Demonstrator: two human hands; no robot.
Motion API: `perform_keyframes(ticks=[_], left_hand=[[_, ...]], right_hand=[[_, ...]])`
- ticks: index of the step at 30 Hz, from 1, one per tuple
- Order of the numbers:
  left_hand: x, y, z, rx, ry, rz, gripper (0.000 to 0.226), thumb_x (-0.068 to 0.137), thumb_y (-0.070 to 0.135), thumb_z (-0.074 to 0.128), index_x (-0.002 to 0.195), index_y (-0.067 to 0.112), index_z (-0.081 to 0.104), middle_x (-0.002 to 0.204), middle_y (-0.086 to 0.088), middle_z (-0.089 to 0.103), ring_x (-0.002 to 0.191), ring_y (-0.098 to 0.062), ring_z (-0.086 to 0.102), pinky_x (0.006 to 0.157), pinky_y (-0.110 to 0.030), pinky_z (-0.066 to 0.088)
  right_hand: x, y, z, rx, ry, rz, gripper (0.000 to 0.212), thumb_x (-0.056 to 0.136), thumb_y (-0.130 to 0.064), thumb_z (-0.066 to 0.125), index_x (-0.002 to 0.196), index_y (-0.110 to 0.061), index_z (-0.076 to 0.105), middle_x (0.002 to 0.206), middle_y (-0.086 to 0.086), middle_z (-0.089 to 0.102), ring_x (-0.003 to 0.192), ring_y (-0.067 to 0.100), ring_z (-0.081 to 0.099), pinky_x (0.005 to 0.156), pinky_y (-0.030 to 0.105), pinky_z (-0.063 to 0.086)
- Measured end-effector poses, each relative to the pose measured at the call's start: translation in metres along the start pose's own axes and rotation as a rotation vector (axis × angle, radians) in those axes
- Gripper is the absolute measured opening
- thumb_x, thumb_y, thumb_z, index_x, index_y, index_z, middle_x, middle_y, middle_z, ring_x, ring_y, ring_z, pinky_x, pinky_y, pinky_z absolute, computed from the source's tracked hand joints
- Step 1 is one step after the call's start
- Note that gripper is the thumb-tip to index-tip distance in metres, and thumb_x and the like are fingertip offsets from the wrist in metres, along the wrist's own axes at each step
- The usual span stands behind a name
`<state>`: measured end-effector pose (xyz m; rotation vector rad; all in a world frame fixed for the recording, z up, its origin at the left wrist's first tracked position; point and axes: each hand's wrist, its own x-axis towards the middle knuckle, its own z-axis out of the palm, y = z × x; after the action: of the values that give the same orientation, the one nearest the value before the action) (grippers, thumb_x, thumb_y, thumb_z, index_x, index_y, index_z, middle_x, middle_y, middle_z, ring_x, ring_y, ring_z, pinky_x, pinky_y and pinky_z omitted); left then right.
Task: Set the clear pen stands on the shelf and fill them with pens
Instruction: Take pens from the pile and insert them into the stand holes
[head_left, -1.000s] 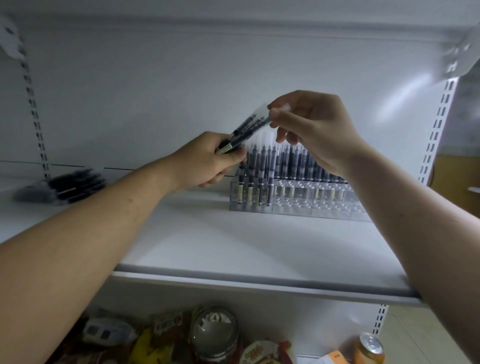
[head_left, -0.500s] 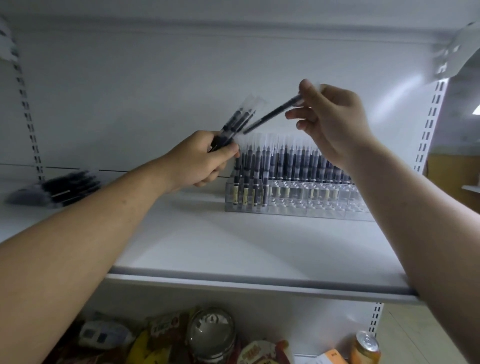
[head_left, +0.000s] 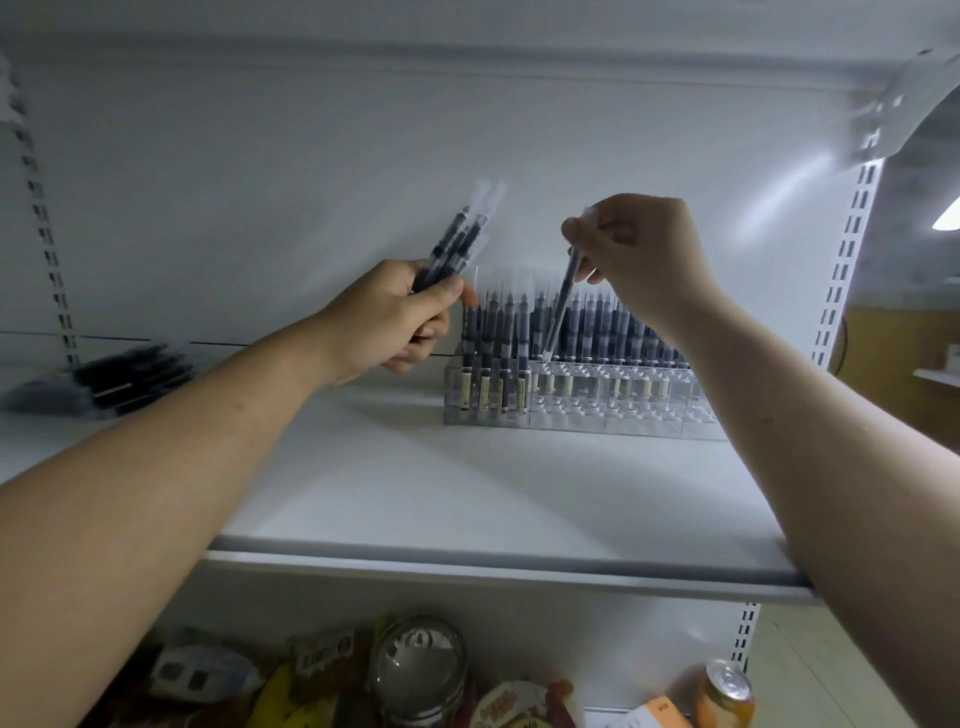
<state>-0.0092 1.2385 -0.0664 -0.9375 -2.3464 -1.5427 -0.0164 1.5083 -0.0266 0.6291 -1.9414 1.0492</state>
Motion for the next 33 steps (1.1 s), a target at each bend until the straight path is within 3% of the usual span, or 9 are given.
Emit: perform_keyframes(ticks=[8, 13, 16, 21, 26, 29, 31, 33], left_hand=[[-0.001, 0.002, 0.001, 0.026, -0.029, 0.015, 0.026, 0.115, 0.027, 0.042, 0.115, 0.008, 0.060, 0.067, 0.002, 0.035, 0.050, -0.013, 0.029, 0.047, -0.026, 0.025], [-0.001, 0.001, 0.002, 0.042, -0.027, 0.028, 0.027, 0.115, 0.028, 0.042, 0.114, 0.008, 0.060, 0.068, 0.001, 0.035, 0.050, -0.014, 0.029, 0.048, -0.026, 0.024], [-0.001, 0.001, 0.002, 0.039, -0.030, 0.032, 0.027, 0.115, 0.029, 0.042, 0.113, 0.009, 0.060, 0.067, 0.002, 0.036, 0.049, -0.013, 0.030, 0.048, -0.026, 0.025], [-0.002, 0.002, 0.002, 0.041, -0.025, 0.026, 0.027, 0.115, 0.029, 0.042, 0.112, 0.009, 0.061, 0.065, 0.003, 0.036, 0.049, -0.013, 0.029, 0.048, -0.025, 0.023], [-0.003, 0.003, 0.001, 0.037, -0.034, 0.031, 0.028, 0.115, 0.027, 0.042, 0.114, 0.006, 0.060, 0.067, 0.001, 0.035, 0.050, -0.014, 0.027, 0.048, -0.026, 0.021], [-0.003, 0.003, 0.001, 0.004, -0.048, 0.031, 0.028, 0.115, 0.025, 0.041, 0.116, 0.004, 0.059, 0.069, 0.000, 0.034, 0.051, -0.014, 0.026, 0.048, -0.025, 0.020], [-0.003, 0.004, 0.001, -0.022, -0.054, 0.039, 0.027, 0.116, 0.024, 0.041, 0.117, 0.004, 0.059, 0.069, -0.001, 0.034, 0.051, -0.014, 0.026, 0.047, -0.024, 0.021], [-0.003, 0.007, 0.002, -0.047, -0.052, 0.050, 0.026, 0.116, 0.022, 0.040, 0.116, 0.004, 0.058, 0.068, 0.000, 0.035, 0.050, -0.014, 0.026, 0.046, -0.023, 0.022]], right_hand=[[-0.007, -0.002, 0.010, -0.095, -0.122, 0.063, 0.021, 0.099, -0.026, 0.072, 0.094, -0.005, 0.074, 0.075, 0.003, 0.077, 0.066, 0.016, 0.077, 0.075, 0.049, 0.065], [-0.014, -0.005, 0.016, -0.150, -0.217, 0.149, 0.021, 0.099, -0.033, 0.072, 0.092, -0.014, 0.076, 0.066, 0.001, 0.076, 0.075, 0.046, 0.073, 0.065, 0.059, 0.061], [-0.015, -0.005, 0.017, -0.177, -0.249, 0.190, 0.027, 0.098, -0.034, 0.073, 0.088, -0.009, 0.076, 0.066, -0.001, 0.077, 0.076, 0.049, 0.072, 0.065, 0.058, 0.060], [-0.015, -0.003, 0.015, -0.195, -0.286, 0.205, 0.029, 0.096, -0.034, 0.076, 0.087, -0.006, 0.075, 0.068, 0.000, 0.077, 0.076, 0.039, 0.075, 0.070, 0.060, 0.063], [-0.013, 0.000, 0.011, -0.249, -0.362, 0.210, 0.033, 0.093, -0.036, 0.078, 0.087, -0.004, 0.076, 0.070, -0.002, 0.078, 0.068, 0.021, 0.076, 0.063, 0.044, 0.063], [-0.014, -0.001, 0.007, -0.311, -0.437, 0.204, 0.034, 0.091, -0.038, 0.079, 0.086, -0.005, 0.075, 0.072, -0.005, 0.079, 0.075, 0.029, 0.077, 0.069, 0.049, 0.064], [-0.012, 0.000, 0.004, -0.269, -0.393, 0.183, 0.029, 0.090, -0.037, 0.080, 0.094, -0.008, 0.076, 0.075, -0.003, 0.080, 0.079, 0.034, 0.078, 0.075, 0.055, 0.064], [-0.009, -0.002, 0.000, -0.211, -0.278, 0.136, 0.025, 0.093, -0.033, 0.078, 0.106, -0.012, 0.075, 0.084, -0.001, 0.079, 0.079, 0.023, 0.078, 0.079, 0.048, 0.065]])
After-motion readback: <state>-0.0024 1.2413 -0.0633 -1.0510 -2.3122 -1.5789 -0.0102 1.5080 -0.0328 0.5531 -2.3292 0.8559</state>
